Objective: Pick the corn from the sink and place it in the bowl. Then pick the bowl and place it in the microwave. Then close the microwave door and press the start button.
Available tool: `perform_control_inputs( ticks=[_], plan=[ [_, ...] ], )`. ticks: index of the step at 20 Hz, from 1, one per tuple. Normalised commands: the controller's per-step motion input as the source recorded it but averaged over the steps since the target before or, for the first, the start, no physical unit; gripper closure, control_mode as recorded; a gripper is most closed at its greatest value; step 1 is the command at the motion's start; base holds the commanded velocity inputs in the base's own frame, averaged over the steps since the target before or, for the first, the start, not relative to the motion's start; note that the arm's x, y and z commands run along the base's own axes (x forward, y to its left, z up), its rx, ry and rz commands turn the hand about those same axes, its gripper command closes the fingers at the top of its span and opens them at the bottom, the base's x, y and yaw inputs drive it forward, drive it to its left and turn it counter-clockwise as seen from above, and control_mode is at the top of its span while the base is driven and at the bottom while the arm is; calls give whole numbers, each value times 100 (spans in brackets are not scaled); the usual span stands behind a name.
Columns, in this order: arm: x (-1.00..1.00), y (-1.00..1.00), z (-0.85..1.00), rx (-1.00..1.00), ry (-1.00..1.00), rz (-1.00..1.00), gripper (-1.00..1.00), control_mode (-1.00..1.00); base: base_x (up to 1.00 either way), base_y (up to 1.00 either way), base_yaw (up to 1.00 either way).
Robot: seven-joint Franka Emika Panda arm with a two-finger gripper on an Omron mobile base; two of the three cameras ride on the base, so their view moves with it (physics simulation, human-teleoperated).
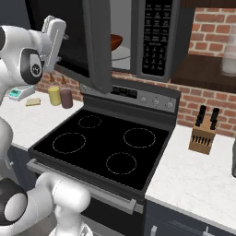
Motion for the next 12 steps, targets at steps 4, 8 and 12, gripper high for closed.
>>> perform_control_inputs(
  ticks=[4,8,12],
  plan=[
    [70,-12,0,1,0,0,-100,-100,0,0,0],
    [69,-12,0,1,0,0,-100,-100,0,0,0],
    [70,-8,-1,0,0,0,-100,-100,0,0,0]
  ],
)
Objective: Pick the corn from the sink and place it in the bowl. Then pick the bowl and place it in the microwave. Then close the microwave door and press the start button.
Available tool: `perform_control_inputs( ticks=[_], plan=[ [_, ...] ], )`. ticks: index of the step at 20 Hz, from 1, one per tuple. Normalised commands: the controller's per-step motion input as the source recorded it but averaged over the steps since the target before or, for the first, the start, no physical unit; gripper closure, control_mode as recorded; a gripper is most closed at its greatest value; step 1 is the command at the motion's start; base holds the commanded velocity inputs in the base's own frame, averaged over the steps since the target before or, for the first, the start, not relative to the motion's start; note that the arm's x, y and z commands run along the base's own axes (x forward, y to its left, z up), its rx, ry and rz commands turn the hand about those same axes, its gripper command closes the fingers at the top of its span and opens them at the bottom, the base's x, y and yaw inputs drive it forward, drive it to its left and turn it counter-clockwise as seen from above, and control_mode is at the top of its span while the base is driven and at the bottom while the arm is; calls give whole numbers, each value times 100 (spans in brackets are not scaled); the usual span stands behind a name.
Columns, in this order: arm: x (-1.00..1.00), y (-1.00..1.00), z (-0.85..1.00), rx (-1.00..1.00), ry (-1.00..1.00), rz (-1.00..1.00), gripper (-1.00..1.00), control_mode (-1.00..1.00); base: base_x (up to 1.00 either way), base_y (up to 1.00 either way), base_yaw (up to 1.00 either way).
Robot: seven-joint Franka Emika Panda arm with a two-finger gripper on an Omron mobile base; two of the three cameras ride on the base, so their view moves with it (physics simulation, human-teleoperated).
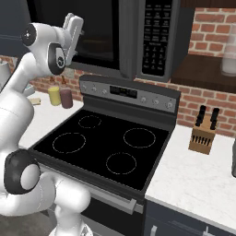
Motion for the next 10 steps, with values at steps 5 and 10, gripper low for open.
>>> perform_control_inputs(
  ticks=[5,10],
  plan=[
    [79,-11,-2,0,-2,-4,-100,-100,0,0,0],
    [81,-7,-12,0,-1,-3,-100,-100,0,0,0]
  ],
)
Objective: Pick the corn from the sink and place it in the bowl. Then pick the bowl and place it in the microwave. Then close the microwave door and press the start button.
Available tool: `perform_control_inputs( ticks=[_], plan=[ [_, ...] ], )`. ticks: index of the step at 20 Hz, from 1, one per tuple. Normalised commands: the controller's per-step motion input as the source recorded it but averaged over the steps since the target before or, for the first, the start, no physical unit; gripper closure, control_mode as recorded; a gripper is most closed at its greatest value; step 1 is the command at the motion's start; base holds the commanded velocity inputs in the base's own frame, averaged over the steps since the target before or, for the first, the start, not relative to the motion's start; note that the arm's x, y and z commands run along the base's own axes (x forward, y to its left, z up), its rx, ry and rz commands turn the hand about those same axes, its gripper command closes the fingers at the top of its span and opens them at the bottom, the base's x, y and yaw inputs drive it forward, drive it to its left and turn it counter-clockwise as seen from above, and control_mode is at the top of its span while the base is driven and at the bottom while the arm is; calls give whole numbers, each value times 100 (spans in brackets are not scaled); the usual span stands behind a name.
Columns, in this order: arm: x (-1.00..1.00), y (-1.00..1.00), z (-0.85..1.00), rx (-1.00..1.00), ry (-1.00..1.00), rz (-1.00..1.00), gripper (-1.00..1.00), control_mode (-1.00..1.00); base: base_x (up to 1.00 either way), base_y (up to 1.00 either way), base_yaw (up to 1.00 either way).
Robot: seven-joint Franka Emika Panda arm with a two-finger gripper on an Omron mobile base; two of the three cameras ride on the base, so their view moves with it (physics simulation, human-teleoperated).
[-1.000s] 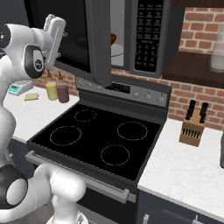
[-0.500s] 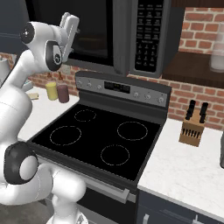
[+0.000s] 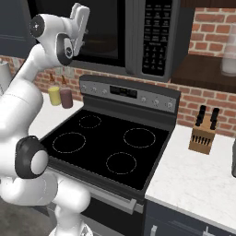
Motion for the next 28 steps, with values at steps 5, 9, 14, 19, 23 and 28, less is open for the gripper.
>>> perform_control_inputs(
  ticks=[5,9,14,19,23,28],
  plan=[
    [15,-4,-19,0,-7,0,-100,-100,0,0,0],
    [-77,-34,-1,0,-25,-1,-100,-100,0,0,0],
    [-82,-42,8,0,-10,0,-100,-100,0,0,0],
    [-59,-21,19,-18,0,0,-100,-100,0,0,0],
    [-45,-10,22,-31,6,0,-100,-100,0,0,0],
    [-36,-1,3,-35,17,0,-100,-100,0,0,0]
  ],
)
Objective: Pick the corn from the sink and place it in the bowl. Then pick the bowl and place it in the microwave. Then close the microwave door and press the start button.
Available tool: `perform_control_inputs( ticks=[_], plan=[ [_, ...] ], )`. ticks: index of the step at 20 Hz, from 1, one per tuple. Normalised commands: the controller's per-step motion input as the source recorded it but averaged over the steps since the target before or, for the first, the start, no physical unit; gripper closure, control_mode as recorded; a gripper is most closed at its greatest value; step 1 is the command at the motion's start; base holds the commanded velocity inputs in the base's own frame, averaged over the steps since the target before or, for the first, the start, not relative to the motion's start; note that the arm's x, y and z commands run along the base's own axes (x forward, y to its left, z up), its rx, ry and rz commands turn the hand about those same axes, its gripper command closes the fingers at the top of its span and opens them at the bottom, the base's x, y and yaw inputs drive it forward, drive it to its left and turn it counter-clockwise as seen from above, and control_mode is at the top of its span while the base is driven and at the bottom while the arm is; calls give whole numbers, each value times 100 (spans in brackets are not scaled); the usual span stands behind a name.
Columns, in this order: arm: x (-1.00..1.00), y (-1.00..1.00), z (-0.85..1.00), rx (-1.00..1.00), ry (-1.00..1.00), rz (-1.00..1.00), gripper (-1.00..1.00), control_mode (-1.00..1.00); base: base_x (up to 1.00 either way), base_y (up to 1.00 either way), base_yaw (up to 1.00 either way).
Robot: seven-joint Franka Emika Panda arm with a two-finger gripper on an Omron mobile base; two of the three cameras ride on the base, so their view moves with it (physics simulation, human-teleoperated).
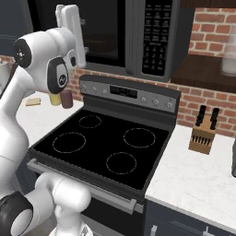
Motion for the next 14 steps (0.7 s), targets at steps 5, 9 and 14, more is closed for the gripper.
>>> perform_control_inputs(
  ticks=[5,9,14],
  plan=[
    [-17,8,6,-36,43,0,100,-100,0,0,0],
    [-16,0,12,-28,42,0,100,-100,0,0,0],
    [-53,-1,0,-28,9,0,100,-100,0,0,0]
  ],
)
